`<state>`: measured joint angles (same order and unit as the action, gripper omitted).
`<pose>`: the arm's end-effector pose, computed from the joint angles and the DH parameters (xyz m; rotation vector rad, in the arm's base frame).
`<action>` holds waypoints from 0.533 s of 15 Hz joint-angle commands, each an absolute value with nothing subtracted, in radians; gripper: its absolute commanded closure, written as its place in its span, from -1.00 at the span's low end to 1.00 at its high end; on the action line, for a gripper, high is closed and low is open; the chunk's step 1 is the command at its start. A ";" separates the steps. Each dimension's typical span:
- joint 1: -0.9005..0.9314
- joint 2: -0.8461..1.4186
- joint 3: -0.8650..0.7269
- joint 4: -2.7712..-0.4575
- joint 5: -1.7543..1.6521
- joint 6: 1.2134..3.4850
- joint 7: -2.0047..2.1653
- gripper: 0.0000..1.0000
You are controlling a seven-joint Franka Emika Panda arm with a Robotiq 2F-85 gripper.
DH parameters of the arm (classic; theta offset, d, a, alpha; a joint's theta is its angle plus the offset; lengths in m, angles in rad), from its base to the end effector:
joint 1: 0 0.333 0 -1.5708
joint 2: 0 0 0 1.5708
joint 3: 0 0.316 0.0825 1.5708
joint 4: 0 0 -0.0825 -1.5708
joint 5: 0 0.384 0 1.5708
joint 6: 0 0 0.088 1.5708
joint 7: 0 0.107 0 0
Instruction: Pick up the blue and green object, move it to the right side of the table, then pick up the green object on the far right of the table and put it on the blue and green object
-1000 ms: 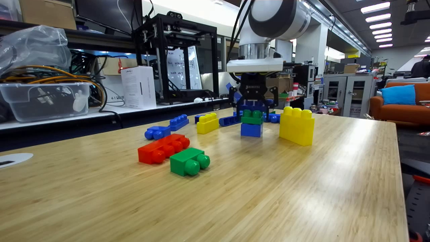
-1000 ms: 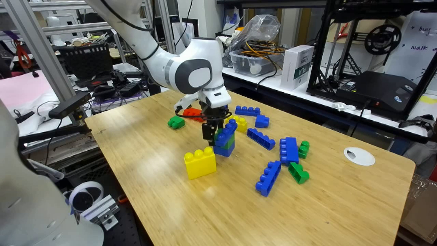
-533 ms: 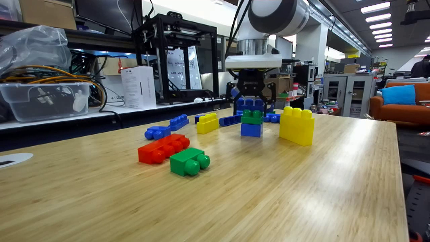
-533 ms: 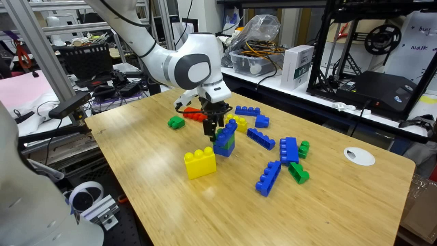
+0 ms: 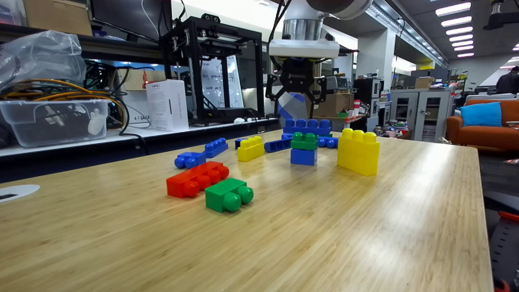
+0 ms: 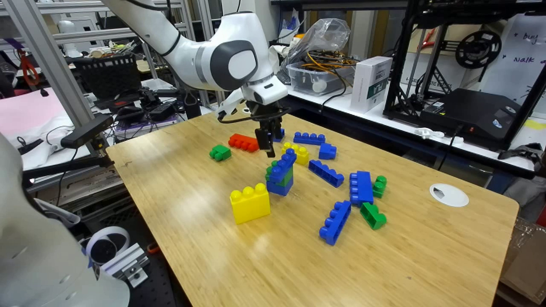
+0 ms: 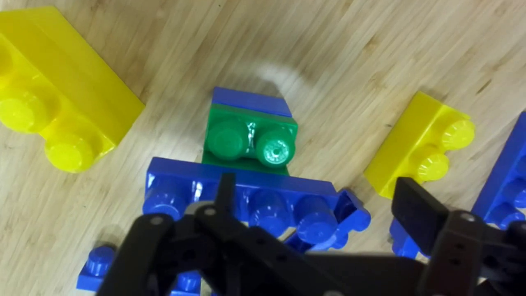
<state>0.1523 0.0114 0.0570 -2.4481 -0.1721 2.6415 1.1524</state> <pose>0.4860 0.1078 0.3124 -2.8425 1.2011 -0.3112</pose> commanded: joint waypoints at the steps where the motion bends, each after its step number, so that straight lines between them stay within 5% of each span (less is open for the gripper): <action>1: 0.134 -0.005 0.072 -2.457 -0.191 2.635 1.162 -0.39; 8: 0.127 -0.004 0.071 -2.451 -0.160 2.603 1.156 0.63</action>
